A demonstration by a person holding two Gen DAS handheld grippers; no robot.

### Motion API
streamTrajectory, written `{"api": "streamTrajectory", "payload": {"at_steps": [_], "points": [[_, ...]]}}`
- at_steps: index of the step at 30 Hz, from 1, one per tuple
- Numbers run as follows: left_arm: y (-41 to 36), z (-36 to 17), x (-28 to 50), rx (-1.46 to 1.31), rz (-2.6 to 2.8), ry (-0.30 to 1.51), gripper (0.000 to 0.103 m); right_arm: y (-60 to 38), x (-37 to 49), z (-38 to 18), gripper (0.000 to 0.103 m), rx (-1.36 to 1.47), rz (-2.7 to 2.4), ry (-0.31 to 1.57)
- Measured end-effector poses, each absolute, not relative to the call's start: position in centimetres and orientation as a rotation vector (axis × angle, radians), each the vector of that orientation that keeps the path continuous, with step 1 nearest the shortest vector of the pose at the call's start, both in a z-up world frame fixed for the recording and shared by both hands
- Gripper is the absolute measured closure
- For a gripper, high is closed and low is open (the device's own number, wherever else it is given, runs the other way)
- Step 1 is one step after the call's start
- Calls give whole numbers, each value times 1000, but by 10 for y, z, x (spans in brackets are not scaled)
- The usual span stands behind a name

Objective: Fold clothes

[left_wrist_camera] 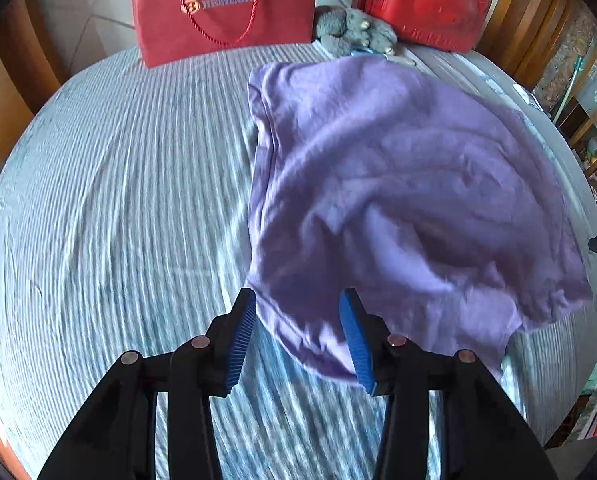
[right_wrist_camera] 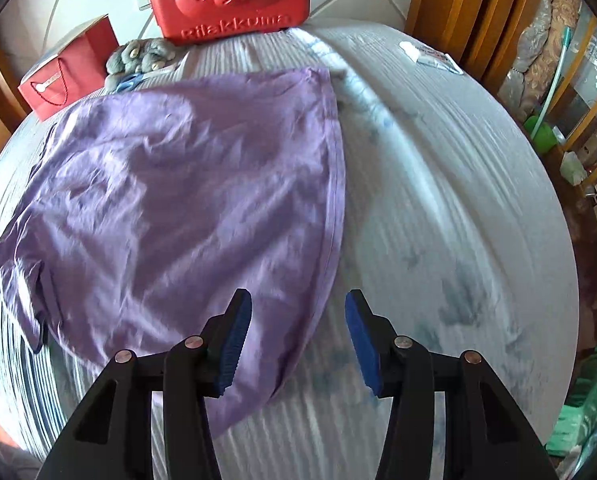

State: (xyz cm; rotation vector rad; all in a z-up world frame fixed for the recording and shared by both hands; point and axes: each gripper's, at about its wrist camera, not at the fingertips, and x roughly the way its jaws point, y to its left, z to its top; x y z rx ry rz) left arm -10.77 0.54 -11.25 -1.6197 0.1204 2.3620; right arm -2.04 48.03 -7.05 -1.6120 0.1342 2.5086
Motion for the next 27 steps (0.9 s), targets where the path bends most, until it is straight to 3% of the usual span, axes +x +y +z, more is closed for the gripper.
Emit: {"api": "streamTrajectory", "payload": {"at_steps": [2, 12, 15, 18, 19, 20, 21, 22, 27], "points": [[2, -122, -95, -1641, 2356, 95, 58, 473, -2, -70, 44, -1616, 2524, 143], [27, -139, -82, -1631, 2303, -31, 58, 467, 38, -79, 42, -1620, 2499, 303], [39, -140, -82, -1620, 2325, -30, 50, 465, 36, -88, 38, -1651, 2493, 334], [48, -140, -81, -1610, 2308, -66, 50, 458, 28, -100, 38, -1685, 2502, 317], [51, -140, -80, -1610, 2317, -55, 55, 454, 24, -104, 38, -1699, 2508, 310], [55, -140, -78, -1614, 2345, -9, 76, 450, 20, -109, 41, -1712, 2513, 298], [57, -140, -78, -1621, 2359, 18, 93, 444, 16, -111, 66, -1722, 2512, 266], [54, -139, -80, -1632, 2353, 16, 93, 439, 12, -113, 93, -1731, 2511, 234], [30, -104, -64, -1623, 2417, 36, 94, 430, 10, -77, 94, -1642, 2585, 57]]}}
